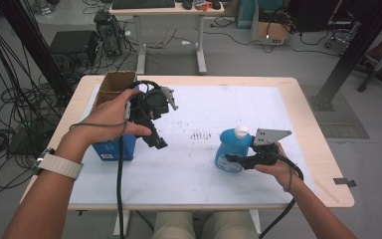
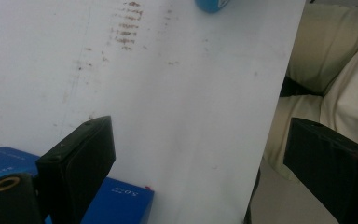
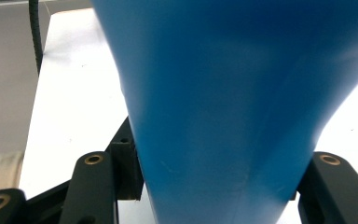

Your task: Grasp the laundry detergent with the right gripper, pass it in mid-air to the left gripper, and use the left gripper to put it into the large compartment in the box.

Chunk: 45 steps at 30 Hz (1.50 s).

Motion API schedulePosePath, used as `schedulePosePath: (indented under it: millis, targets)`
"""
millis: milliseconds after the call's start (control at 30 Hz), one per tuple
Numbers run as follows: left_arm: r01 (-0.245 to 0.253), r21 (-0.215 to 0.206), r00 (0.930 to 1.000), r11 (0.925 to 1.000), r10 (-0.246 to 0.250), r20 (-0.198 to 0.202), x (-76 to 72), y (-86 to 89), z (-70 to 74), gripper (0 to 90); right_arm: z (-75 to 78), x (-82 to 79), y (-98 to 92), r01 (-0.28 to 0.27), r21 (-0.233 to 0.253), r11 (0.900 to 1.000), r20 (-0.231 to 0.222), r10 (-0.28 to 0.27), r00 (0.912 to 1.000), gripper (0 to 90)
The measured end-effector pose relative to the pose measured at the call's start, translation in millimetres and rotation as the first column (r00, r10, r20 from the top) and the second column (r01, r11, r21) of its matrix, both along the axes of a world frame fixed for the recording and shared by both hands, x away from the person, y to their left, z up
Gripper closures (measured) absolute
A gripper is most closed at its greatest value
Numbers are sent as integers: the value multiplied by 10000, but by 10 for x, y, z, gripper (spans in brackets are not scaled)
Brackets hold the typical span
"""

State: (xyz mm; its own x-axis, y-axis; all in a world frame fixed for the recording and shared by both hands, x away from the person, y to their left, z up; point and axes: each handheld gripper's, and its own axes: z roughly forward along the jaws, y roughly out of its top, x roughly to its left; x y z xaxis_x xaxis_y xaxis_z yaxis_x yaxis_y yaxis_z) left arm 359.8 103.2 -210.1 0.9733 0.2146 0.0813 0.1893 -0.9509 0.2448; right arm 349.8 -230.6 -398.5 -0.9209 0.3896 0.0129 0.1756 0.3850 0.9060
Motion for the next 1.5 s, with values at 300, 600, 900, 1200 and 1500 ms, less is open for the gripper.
schedulePosePath:
  millis: [300, 600, 900, 1200, 1500]
  targets:
    - [-34, -51, 10000, 10000, 34, 38, -4, 3, 6, 92, -2, 10, -3, -65, 65, 10000, -107, 65, 9999, 432]
    - [13, -19, 10000, 10000, -13, 18, 5, 2, 9, 92, -5, 28, -4, -148, 88, 9999, -53, 148, 9999, 431]
    - [-10, -30, 10000, 10000, 10, 29, 2, 6, 10, 92, -4, 34, -6, -175, 77, 9998, -78, 176, 9998, 430]
    - [-14, -34, 10000, 10000, 14, 38, -3, 5, 16, 92, -1, 37, -4, -186, 59, 9998, -117, 186, 9998, 429]
    - [-13, -75, 10000, 10000, 14, 56, 0, 1, 15, 92, 1, 44, -5, -264, 37, 9996, -122, 265, 9996, 429]
